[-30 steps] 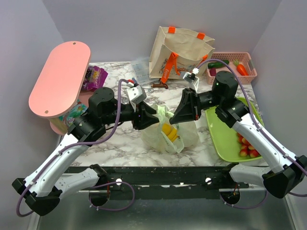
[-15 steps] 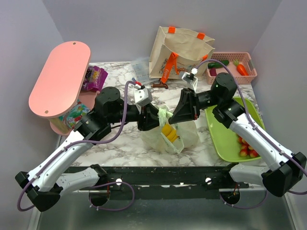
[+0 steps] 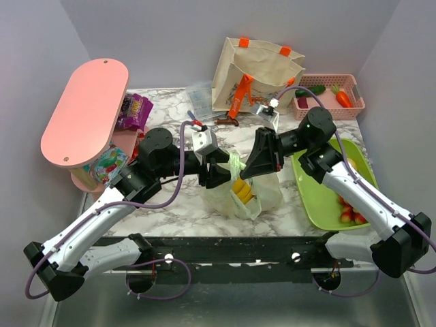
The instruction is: Place the food into the grocery bag and tie it
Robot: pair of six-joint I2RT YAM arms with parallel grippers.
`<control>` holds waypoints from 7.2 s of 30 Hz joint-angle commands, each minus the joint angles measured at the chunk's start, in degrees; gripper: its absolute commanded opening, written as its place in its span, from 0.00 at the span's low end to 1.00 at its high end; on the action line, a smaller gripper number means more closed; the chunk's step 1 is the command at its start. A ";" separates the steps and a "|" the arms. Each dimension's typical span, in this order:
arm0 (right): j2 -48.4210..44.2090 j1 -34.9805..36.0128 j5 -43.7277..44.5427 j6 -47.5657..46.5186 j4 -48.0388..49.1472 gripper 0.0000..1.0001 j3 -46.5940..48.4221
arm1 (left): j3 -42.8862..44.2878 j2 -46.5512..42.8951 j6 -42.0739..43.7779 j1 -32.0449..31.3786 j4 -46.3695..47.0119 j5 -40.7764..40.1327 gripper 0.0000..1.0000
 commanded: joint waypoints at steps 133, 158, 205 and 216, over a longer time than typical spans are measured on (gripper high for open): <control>-7.67 1.28 12.50 -9.66 -13.66 0.38 -5.02 | -2.88 1.12 -9.38 -1.35 8.75 -2.84 0.00; -8.15 6.34 19.73 -8.32 -3.57 0.51 -12.16 | 2.21 5.38 -11.60 -1.39 5.94 -4.15 0.00; -8.46 20.71 55.78 -6.99 3.44 0.31 -14.10 | 4.04 4.57 -17.70 -4.68 0.93 -17.37 0.00; -9.19 20.84 55.22 -6.56 0.28 0.01 -14.51 | 3.64 3.53 -17.26 -4.69 -0.59 -18.18 0.00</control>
